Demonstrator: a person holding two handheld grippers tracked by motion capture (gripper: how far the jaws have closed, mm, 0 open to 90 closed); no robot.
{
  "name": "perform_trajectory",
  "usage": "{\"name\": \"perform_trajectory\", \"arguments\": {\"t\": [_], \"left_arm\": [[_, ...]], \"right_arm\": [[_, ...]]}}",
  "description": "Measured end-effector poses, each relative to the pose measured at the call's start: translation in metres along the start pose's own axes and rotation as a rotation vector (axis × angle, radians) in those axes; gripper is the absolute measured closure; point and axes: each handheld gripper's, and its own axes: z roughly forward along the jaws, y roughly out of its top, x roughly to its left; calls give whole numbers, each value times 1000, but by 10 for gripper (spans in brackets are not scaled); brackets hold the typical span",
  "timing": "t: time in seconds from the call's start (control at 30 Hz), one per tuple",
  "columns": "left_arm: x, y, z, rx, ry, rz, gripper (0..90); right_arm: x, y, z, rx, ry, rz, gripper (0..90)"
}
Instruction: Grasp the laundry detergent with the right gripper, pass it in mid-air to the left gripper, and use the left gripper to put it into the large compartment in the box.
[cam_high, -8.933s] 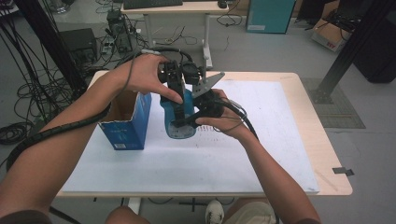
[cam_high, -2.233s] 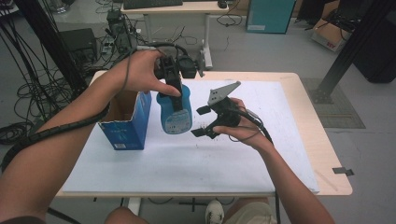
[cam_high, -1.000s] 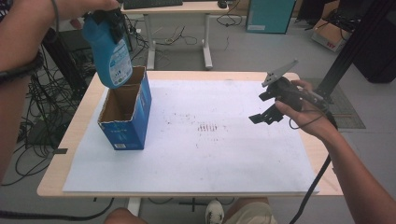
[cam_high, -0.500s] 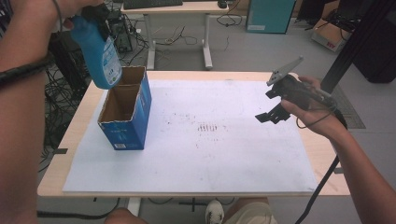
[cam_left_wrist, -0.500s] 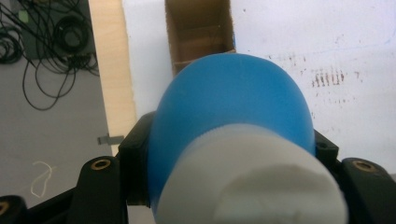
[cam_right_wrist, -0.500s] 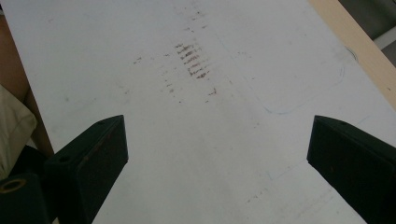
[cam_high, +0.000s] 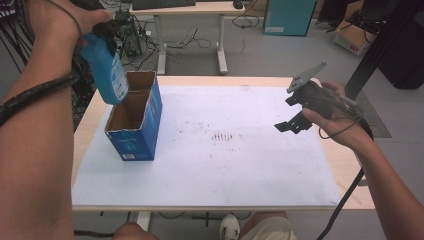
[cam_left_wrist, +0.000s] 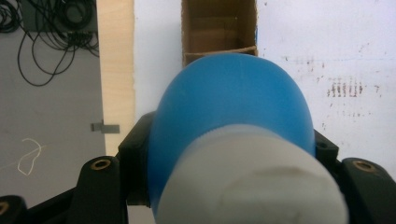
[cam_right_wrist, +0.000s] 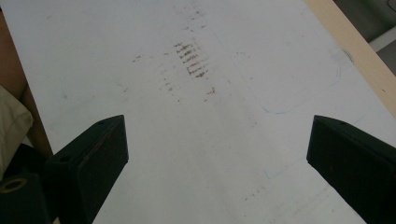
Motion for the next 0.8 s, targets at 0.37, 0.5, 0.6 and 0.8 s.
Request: {"name": "perform_trajectory", "arguments": {"t": [0.37, 0.5, 0.6, 0.8], "left_arm": [[0, 3, 23, 11, -13, 6, 375], [-1, 4, 31, 14, -22, -1, 374], [-1, 5, 38, 12, -23, -5, 374], [1, 4, 54, 17, -27, -6, 374]], "right_arm": [[-2, 2, 7, 11, 8, -25, 54], [-1, 4, 7, 11, 5, -18, 54], [-2, 4, 7, 16, 6, -26, 54], [-3, 3, 9, 16, 2, -33, 54]]}}
